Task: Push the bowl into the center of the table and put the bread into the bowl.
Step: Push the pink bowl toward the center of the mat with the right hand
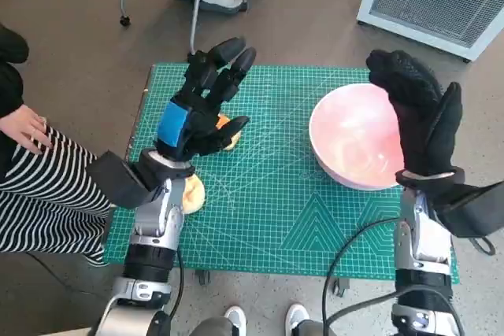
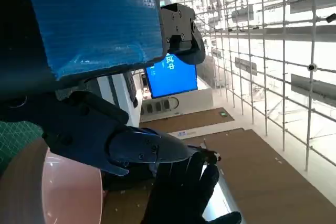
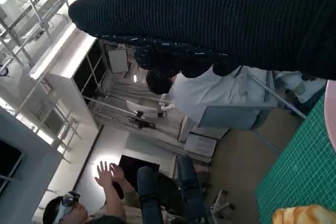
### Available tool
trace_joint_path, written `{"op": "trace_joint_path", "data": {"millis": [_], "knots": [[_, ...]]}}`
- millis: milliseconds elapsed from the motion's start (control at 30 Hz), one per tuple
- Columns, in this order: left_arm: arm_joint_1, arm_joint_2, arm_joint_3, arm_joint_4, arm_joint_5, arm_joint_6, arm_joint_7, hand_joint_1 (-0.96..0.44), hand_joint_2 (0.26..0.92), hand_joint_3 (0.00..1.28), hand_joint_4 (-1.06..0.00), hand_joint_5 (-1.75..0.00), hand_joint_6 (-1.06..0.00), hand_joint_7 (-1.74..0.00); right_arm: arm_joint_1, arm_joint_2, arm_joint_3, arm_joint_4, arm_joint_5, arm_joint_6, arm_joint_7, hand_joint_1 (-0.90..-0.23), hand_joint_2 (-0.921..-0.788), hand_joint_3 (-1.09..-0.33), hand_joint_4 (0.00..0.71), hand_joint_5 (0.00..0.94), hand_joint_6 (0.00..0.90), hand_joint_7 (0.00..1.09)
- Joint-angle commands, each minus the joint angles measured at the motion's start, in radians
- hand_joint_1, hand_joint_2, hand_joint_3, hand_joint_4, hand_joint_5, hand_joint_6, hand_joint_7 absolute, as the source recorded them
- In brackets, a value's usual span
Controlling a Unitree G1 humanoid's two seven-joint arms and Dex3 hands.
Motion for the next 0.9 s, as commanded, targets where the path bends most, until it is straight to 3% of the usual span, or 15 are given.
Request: {"op": "trace_joint_path", "data": {"millis": [33,300,633,900], "knots": [[0.014,-0.001,-0.005,-0.025,0.004,0.006,0.000,-0.44,0.921,0.25,-0.25,-0.02,0.00,-0.69,0.027,-0.014,-0.019,0.019,0.020,0.002,0.021,-0.757,-0.921,-0.754,0.140,0.000,0.056,0.44],[0.017,0.002,-0.003,-0.030,0.006,0.006,0.005,-0.44,0.921,0.24,-0.26,-0.02,0.00,-0.69,0.036,-0.062,-0.081,0.083,-0.005,-0.056,-0.002,-0.744,-0.921,-0.764,0.130,0.000,0.043,0.44],[0.017,0.004,-0.002,-0.022,0.015,-0.002,0.015,-0.43,0.921,0.25,-0.25,-0.02,0.00,-0.68,0.025,-0.103,-0.159,0.225,-0.086,-0.112,-0.175,-0.707,-0.921,-0.827,0.116,0.001,0.038,0.46],[0.016,0.005,-0.003,-0.021,0.021,-0.003,0.024,-0.44,0.921,0.26,-0.25,-0.02,0.00,-0.68,-0.022,-0.138,-0.201,0.434,-0.086,-0.145,-0.237,-0.677,-0.921,-0.886,0.105,0.000,0.025,0.49]]}}
